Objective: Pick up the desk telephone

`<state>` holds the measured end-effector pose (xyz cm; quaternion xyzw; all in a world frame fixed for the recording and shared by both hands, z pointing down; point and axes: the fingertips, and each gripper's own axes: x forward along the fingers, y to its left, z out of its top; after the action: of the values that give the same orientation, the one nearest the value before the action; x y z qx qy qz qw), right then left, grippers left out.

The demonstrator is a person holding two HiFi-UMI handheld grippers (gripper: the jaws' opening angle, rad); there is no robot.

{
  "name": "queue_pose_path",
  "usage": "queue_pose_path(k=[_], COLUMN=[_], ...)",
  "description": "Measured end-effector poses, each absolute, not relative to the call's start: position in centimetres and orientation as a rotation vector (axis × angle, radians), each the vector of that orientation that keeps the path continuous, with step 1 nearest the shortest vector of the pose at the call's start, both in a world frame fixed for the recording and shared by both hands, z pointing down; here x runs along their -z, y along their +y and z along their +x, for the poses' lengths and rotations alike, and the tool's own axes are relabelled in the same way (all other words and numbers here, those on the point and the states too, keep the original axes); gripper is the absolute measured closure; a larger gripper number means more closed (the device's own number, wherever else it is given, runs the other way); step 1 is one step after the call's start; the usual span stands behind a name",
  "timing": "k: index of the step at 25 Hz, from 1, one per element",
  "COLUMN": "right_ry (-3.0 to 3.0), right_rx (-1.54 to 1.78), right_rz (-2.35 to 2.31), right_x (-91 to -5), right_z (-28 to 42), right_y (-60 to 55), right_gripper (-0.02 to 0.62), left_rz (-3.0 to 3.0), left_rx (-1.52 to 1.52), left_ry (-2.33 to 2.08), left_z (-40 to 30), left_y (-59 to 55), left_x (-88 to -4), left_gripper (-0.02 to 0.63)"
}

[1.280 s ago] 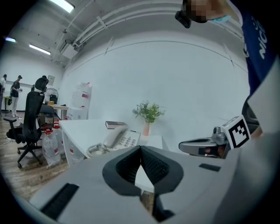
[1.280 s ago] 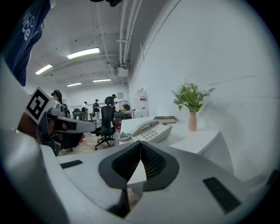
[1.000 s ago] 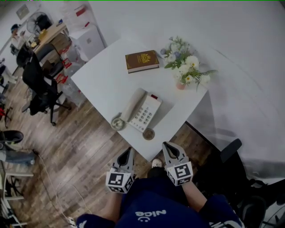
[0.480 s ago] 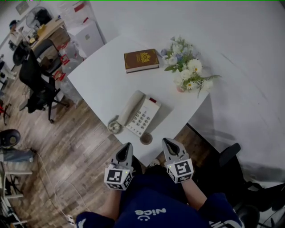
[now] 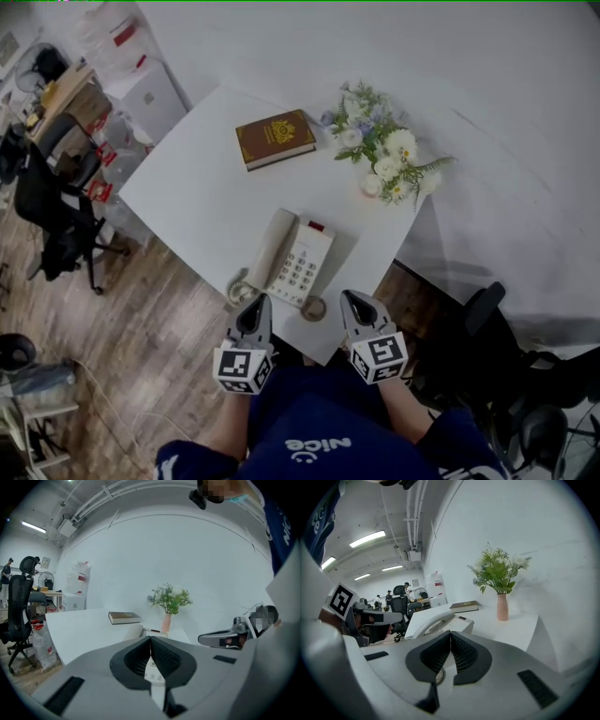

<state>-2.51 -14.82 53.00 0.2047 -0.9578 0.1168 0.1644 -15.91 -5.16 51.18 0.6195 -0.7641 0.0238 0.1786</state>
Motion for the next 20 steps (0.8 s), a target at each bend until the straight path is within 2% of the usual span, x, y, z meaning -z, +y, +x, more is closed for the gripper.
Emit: queue_pose_path(k=[20], right_ry=[-2.518], right_rx=[-0.545], right_rz=[1.086], right_x=[-54.4], right_z=[-5.6], right_y=[-14.8], right_gripper=[0.572], left_rz=[2.033], left_rx=[-0.228], left_ry=[-1.770], left_z=[-23.5], left_y=[-10.6], left_x=[-53.8], left_gripper=[0.589])
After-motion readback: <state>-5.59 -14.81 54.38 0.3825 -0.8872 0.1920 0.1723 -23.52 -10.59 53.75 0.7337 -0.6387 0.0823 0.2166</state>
